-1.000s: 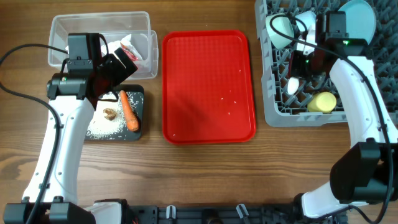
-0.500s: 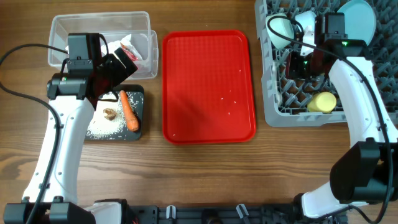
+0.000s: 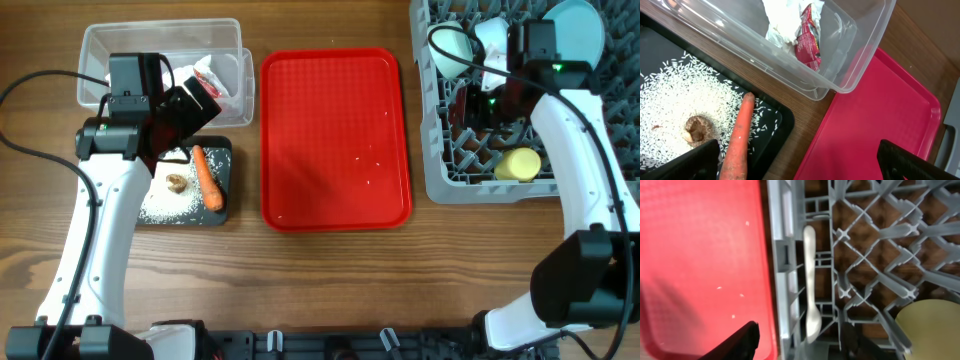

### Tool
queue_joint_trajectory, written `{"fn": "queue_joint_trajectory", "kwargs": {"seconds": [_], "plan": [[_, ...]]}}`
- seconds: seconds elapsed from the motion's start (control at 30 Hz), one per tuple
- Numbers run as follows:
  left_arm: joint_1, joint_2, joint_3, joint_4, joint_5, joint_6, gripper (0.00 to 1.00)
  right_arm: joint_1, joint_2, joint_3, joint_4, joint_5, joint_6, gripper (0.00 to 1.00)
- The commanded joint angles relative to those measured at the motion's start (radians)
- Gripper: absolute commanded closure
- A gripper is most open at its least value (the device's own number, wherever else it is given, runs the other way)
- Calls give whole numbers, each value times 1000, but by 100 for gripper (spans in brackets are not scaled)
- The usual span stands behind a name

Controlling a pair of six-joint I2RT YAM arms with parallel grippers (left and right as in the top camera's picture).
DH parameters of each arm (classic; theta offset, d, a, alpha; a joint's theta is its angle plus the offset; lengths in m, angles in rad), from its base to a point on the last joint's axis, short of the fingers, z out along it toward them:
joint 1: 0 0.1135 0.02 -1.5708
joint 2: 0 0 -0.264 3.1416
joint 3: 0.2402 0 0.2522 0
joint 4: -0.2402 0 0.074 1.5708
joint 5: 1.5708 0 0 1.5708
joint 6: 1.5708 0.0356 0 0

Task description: Sort waste into correct bins and load items into the dishwasher rack

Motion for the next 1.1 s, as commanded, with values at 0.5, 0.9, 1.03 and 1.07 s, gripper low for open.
{"fn": "queue_joint_trajectory", "kwargs": {"seconds": [0.5, 0.9, 1.03, 1.07], "plan": [[4, 6, 8, 2, 4, -9, 0, 4, -439, 190, -235, -3, 114, 0], [4, 6, 8, 2, 4, -9, 0, 5, -605, 186, -123, 68, 3, 0], [4, 6, 8, 2, 4, -9, 0, 5, -693, 94, 6, 69, -142, 0], [4, 6, 8, 2, 4, -9, 0, 5, -715, 60, 43, 72, -154, 0]]}}
